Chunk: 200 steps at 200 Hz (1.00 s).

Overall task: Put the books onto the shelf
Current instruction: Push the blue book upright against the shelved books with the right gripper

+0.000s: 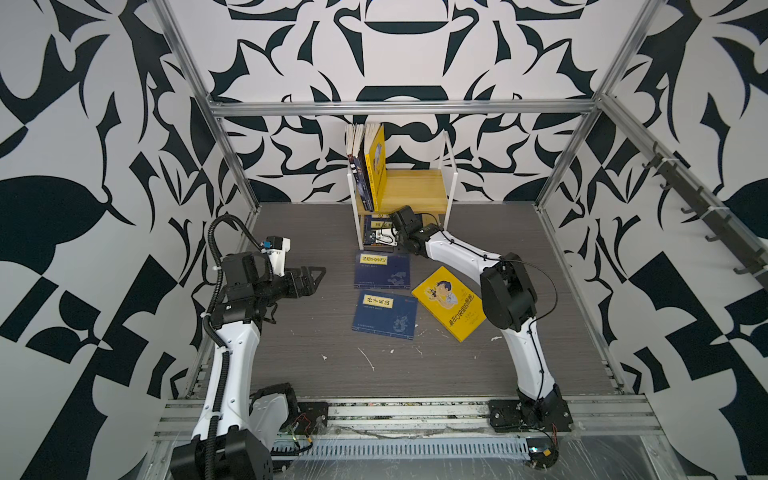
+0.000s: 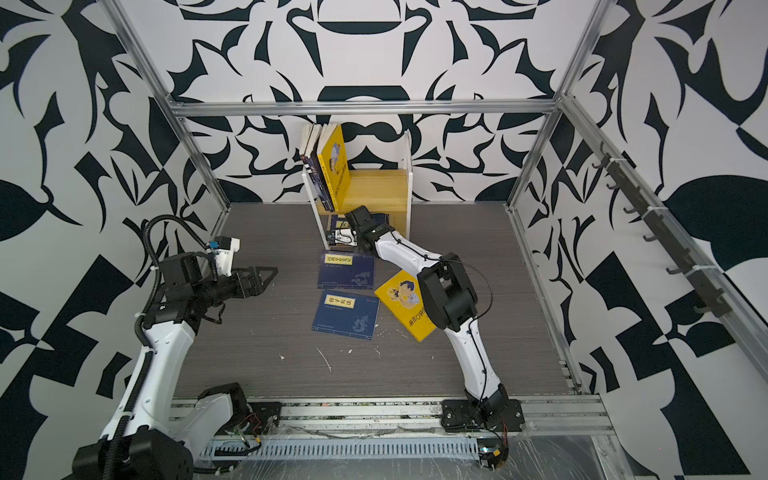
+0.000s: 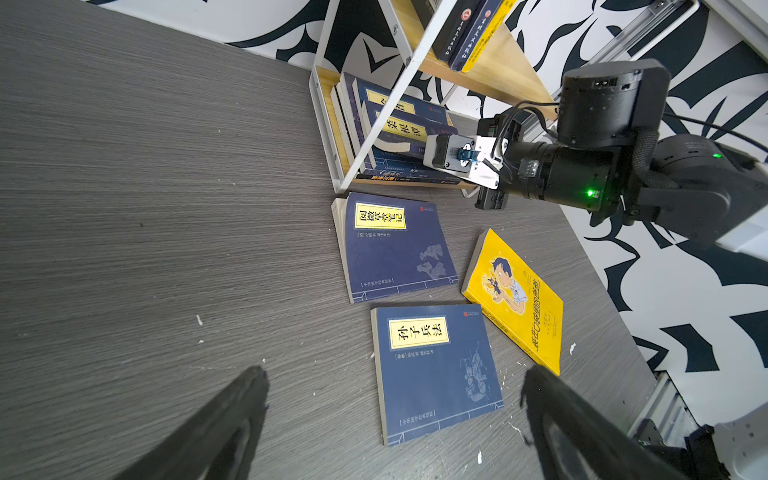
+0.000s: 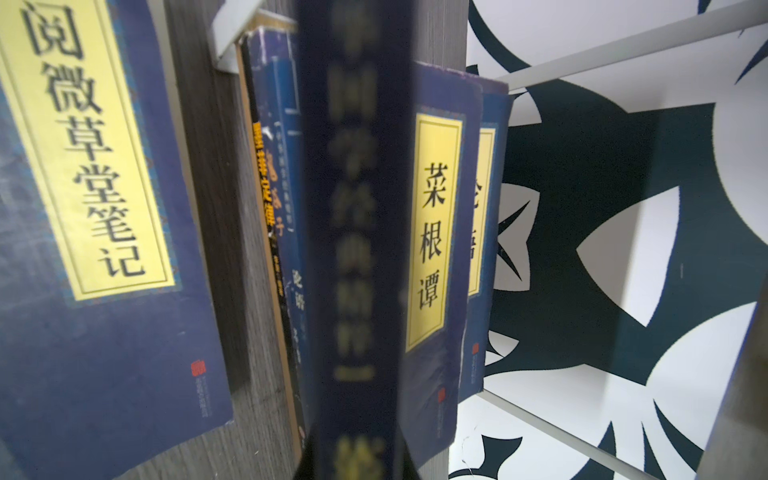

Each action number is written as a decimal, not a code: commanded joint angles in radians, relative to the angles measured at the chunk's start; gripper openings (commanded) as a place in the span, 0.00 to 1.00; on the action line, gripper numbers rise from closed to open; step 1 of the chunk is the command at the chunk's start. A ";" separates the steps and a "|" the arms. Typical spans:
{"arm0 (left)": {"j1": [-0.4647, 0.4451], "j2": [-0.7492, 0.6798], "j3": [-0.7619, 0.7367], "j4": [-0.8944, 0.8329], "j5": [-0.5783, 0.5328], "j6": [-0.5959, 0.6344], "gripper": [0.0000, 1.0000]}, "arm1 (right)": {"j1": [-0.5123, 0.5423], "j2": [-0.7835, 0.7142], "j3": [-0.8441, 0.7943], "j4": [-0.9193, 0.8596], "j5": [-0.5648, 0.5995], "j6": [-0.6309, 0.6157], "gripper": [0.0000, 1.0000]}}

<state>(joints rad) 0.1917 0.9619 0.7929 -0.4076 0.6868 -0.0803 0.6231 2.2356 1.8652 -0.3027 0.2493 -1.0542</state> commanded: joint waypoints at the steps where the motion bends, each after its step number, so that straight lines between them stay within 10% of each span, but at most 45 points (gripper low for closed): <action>1: 0.000 -0.016 -0.014 0.017 0.027 -0.006 1.00 | -0.011 -0.034 0.024 -0.001 0.009 -0.002 0.11; 55: 0.001 -0.014 -0.021 0.022 0.036 -0.007 1.00 | -0.011 -0.110 -0.011 -0.147 -0.136 0.026 0.49; 200: 0.001 -0.014 -0.029 0.031 0.042 -0.009 1.00 | -0.024 -0.030 0.070 -0.092 -0.070 0.036 0.49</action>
<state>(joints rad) 0.1917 0.9619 0.7773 -0.3855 0.7025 -0.0818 0.6090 2.2139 1.8847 -0.4309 0.1604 -1.0401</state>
